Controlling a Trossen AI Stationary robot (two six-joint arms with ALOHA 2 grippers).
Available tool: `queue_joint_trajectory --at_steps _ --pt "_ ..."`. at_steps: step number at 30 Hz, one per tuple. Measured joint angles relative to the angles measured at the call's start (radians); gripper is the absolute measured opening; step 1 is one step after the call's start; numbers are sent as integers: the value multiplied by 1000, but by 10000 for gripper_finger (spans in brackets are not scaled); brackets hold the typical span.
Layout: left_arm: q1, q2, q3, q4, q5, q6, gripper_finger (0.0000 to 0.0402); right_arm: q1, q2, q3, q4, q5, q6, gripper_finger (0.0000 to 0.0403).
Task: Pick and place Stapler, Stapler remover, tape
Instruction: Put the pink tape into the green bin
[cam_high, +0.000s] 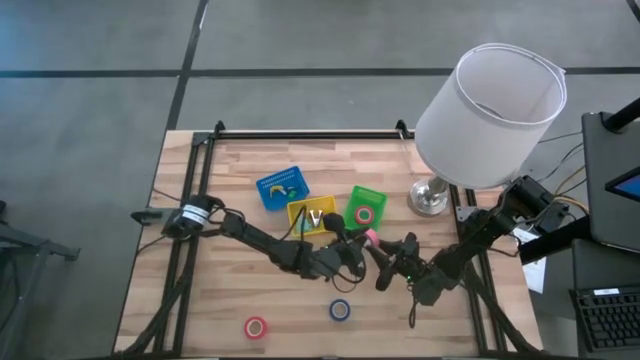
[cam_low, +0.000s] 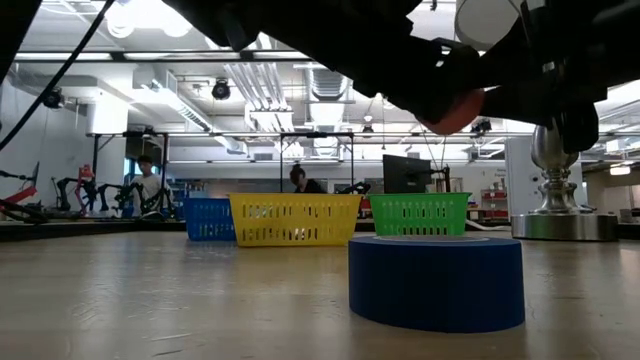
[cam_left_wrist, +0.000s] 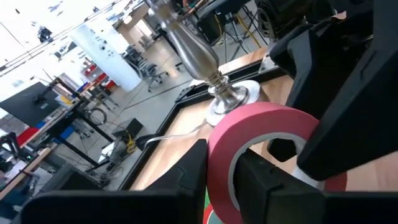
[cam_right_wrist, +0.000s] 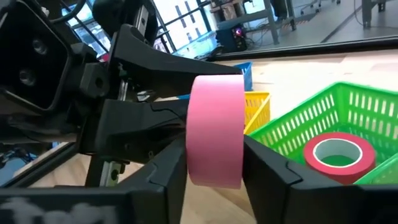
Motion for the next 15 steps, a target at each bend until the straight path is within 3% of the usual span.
queue_joint_trajectory --at_steps 5,15 --pt "0 0 0 -8 -3 0 74 -3 0 0 -1 1 -38 98" --pt "4 -2 1 -45 3 29 107 -11 0 0 -3 -5 -33 108"
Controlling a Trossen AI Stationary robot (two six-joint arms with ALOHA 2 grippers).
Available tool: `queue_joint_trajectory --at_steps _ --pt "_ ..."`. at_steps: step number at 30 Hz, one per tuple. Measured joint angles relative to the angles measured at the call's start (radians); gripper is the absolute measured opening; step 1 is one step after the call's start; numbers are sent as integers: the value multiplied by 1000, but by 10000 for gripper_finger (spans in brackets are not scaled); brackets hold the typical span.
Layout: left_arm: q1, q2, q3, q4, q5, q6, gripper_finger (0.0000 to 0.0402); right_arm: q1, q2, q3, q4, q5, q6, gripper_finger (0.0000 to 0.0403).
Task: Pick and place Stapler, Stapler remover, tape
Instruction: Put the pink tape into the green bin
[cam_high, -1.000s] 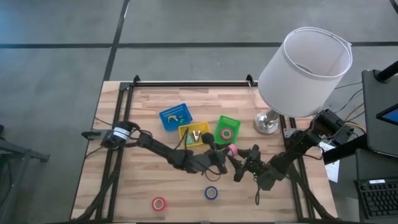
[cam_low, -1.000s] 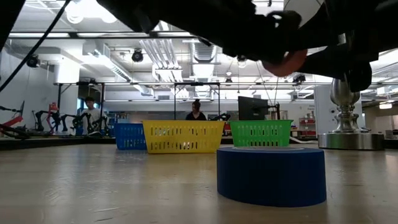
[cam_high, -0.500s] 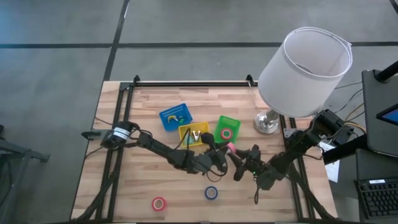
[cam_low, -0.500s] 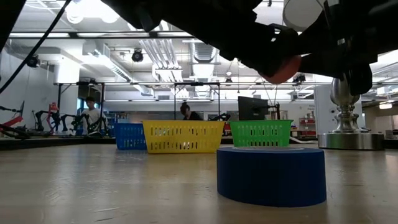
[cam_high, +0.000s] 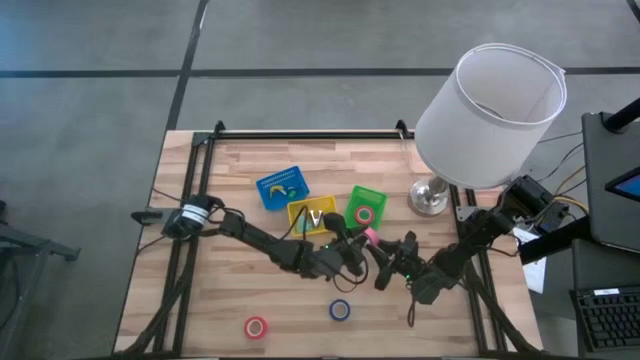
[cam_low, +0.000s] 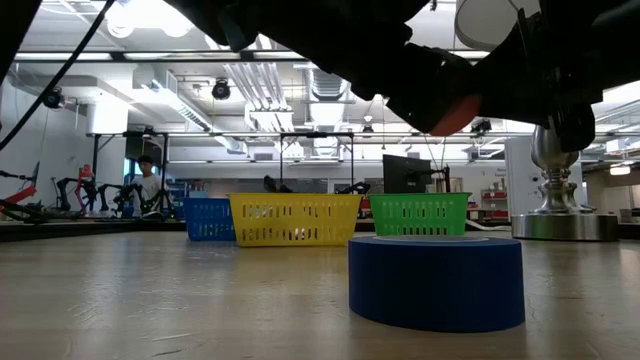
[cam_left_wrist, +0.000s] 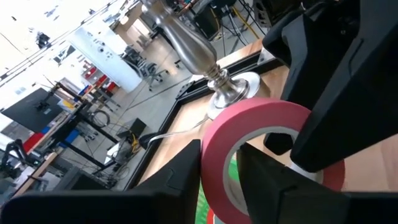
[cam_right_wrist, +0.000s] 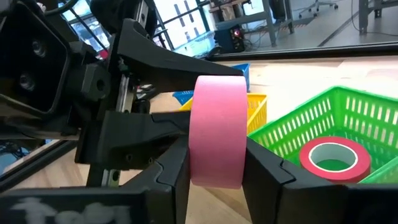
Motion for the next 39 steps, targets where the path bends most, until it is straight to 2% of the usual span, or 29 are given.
queue_joint_trajectory --at_steps 8,13,17,21,24,30,39 --pt "1 -23 4 -99 -11 -1 159 -20 0 0 -26 9 32 105" --pt "1 -66 3 -253 -48 -48 194 -41 0 -2 -75 27 123 105" --pt "1 -103 3 -423 -56 -124 215 -51 0 -2 -74 27 121 106" --pt "1 -139 1 -574 -60 -242 216 -59 0 -2 -91 23 111 106" --pt "1 -169 1 -666 -64 -319 212 -71 6 -4 -140 23 172 106" --pt "1 -235 0 -824 -82 -411 207 -117 90 2 -145 25 246 107" --pt "0 -304 -2 -1003 -83 -532 207 -189 178 1 -142 13 512 107"
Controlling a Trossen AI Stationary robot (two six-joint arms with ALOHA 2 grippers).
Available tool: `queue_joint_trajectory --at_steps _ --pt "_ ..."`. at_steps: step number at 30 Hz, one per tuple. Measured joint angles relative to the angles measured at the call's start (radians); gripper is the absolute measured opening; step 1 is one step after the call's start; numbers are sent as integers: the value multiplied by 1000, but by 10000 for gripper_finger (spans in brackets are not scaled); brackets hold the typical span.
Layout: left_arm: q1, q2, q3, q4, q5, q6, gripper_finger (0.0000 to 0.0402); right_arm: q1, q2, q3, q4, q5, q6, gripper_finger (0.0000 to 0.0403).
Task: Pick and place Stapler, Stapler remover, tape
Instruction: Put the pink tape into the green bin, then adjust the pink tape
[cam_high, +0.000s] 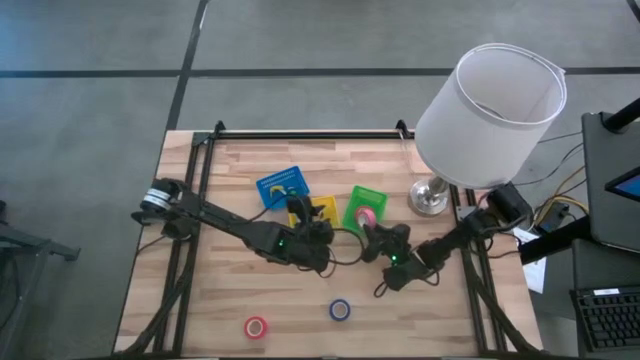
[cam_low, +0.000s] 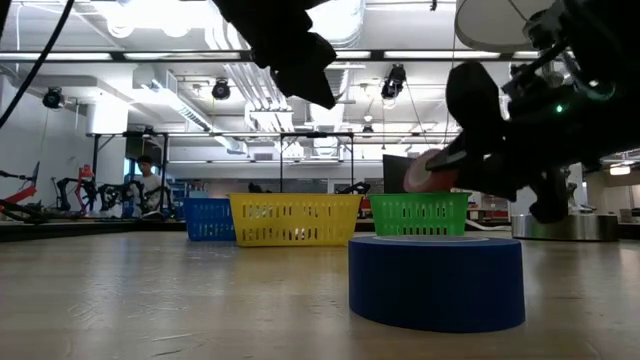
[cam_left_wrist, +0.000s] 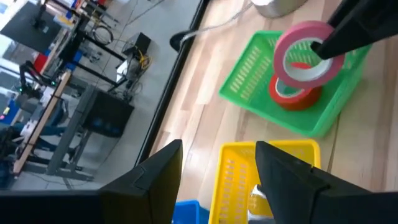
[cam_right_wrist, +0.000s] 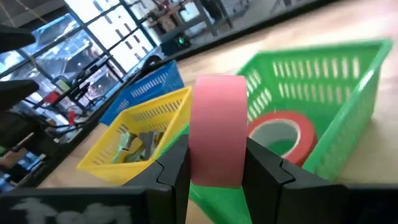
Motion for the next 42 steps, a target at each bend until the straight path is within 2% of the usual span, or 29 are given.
queue_joint_trajectory --at_steps 6,21,32,39,42 --pt "0 -3 -1 -35 1 -33 207 -22 13 2 4 -99 35 107" --pt "1 -3 -1 -77 1 -32 207 -22 4 49 2 -120 -102 187" --pt "1 -10 -1 -201 0 -126 207 3 -78 40 -34 -140 -158 198" --pt "1 -10 -1 -220 4 -170 207 18 -156 39 -52 -296 -266 198" --pt "1 -10 -1 -214 58 -179 207 27 -196 40 -53 -358 -327 199"
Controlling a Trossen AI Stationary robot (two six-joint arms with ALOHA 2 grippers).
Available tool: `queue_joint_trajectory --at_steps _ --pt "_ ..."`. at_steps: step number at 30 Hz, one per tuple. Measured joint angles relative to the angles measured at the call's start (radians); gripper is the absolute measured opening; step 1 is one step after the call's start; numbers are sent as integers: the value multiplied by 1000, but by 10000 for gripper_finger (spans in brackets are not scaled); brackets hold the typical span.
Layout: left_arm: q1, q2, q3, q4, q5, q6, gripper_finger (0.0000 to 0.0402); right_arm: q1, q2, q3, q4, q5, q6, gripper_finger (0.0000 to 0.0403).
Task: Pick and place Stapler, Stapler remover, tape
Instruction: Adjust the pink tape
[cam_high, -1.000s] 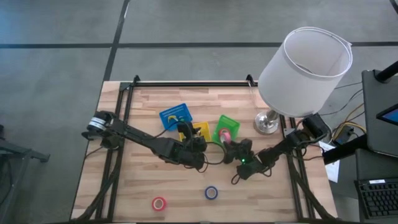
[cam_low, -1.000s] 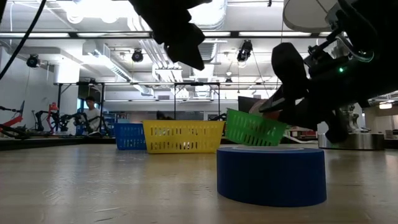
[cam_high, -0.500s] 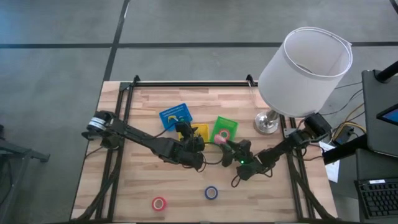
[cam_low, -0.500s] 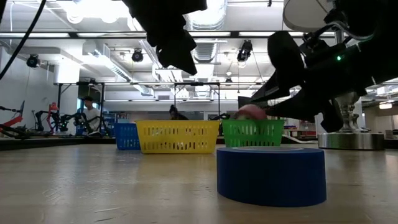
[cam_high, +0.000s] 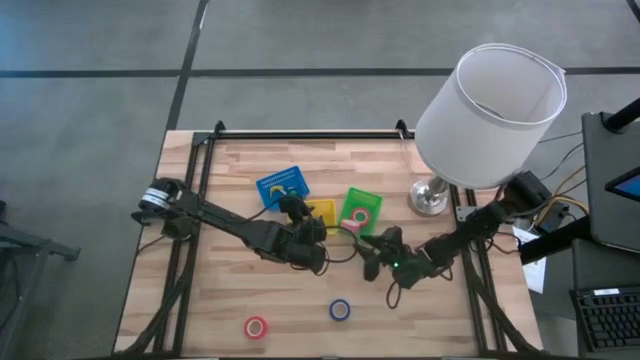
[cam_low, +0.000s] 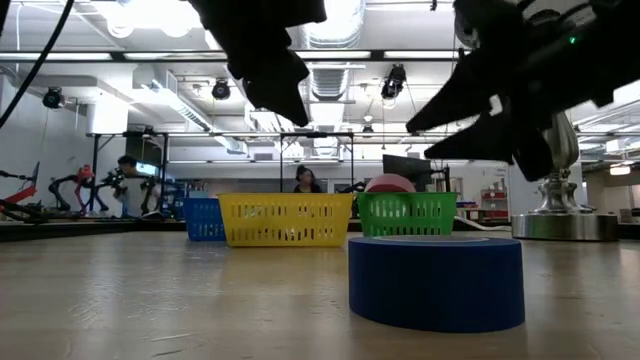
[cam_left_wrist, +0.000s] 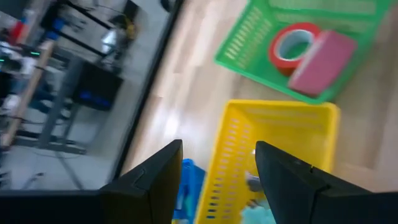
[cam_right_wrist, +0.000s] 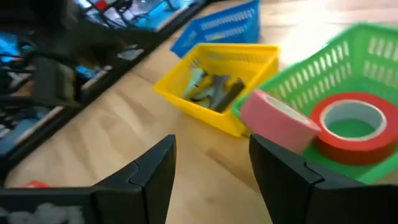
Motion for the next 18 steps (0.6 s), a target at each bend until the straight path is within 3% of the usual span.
queue_joint_trajectory --at_steps 4,7,13,15,18 --pt "0 0 -5 27 72 9 207 33 -56 0 -2 -4 -56 199" --pt "3 0 -40 162 117 92 207 61 -95 0 -7 0 -94 198" --pt "41 1 -178 687 570 405 206 99 -152 0 -7 4 -196 189" --pt "49 1 -219 819 595 521 206 103 -159 0 -7 4 -216 186" --pt "69 1 -251 899 530 660 206 103 -161 -1 -12 4 -220 182"
